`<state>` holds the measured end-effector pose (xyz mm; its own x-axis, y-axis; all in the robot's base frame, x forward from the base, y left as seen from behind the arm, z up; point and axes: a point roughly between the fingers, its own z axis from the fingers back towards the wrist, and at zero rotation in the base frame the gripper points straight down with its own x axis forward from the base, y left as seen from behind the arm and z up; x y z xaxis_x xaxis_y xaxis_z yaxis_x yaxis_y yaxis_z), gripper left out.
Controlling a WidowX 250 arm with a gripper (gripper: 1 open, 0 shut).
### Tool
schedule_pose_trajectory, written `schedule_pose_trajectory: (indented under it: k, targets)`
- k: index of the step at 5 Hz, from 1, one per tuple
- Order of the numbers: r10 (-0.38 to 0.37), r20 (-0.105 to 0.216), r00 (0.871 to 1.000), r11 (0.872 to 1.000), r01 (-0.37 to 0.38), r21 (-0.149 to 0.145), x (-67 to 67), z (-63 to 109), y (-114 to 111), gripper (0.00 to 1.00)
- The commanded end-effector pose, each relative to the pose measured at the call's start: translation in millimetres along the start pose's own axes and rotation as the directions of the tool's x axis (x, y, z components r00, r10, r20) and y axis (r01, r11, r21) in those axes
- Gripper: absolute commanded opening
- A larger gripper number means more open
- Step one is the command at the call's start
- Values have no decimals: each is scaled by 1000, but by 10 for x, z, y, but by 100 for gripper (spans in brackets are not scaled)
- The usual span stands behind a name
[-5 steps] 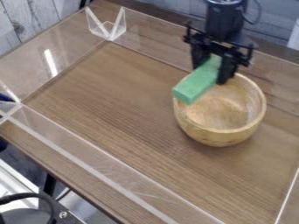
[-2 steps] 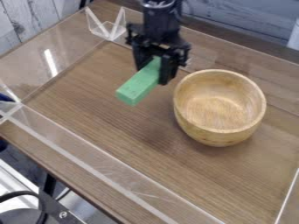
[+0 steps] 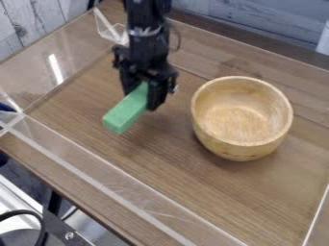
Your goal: Remove the green block from inside the brown bowl and put it on the table
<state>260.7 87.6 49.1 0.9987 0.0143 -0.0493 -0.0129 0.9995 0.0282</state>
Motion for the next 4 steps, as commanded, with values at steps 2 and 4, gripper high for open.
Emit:
schedule_pose_trajectory:
  k: [2,4]
  targets:
    - [3,23,1000,1000,-4,16,-68,-183,133,0]
    - [17,33,999,1000,-17,7,-41,-84,122,0]
